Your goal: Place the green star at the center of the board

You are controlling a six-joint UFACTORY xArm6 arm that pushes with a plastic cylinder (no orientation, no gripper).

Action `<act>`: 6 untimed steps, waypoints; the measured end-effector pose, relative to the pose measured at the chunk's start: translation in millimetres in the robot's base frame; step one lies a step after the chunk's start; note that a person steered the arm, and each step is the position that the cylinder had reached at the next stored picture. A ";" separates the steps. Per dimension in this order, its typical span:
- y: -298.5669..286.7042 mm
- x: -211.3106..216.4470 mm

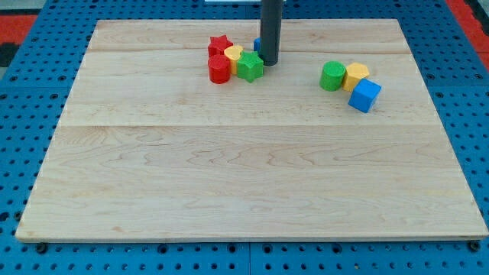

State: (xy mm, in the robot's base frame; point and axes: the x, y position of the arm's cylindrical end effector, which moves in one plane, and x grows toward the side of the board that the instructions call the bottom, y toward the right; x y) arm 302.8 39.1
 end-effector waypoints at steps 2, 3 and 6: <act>1.6 -6.9; -12.7 -30.5; -37.2 59.6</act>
